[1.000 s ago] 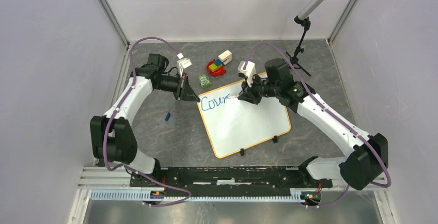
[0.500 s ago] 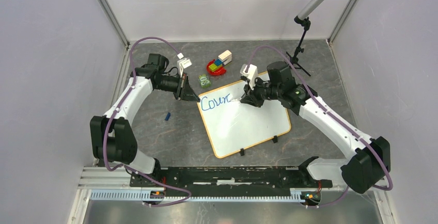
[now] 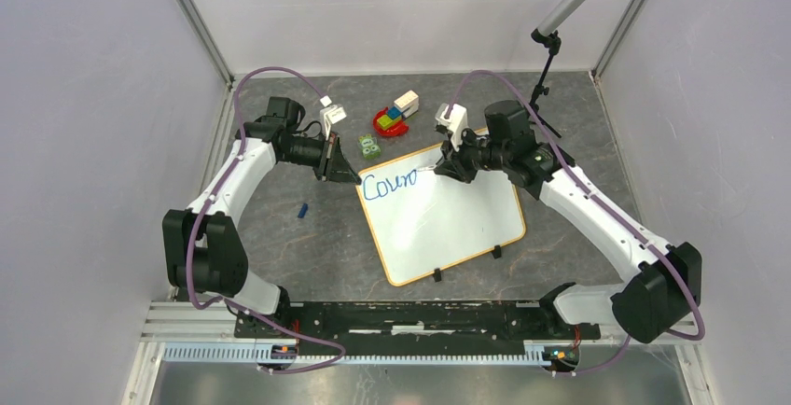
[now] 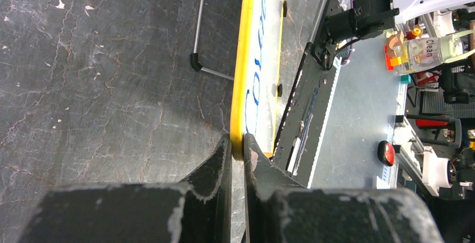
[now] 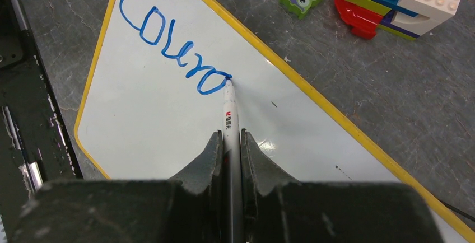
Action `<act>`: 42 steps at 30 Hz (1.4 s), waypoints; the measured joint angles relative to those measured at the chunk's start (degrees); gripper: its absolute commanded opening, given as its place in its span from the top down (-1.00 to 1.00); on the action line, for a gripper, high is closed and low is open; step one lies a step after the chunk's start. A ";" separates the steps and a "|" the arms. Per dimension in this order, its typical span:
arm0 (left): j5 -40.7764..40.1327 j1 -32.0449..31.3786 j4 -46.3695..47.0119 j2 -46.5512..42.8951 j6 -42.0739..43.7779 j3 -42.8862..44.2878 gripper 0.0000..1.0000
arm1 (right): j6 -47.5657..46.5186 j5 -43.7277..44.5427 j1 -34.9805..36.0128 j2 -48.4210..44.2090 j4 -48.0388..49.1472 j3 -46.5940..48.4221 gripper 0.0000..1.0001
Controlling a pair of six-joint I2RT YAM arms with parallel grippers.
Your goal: Write a sentence on the whiteboard
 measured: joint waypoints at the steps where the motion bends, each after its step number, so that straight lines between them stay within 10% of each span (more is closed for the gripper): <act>1: -0.02 0.00 0.00 0.00 0.02 0.00 0.95 | 0.02 -0.02 -0.02 0.07 0.00 0.07 1.00; 42: 0.61 -0.04 -0.13 0.02 0.02 0.07 0.95 | -1.44 1.11 -1.03 -2.75 -2.60 -0.74 1.00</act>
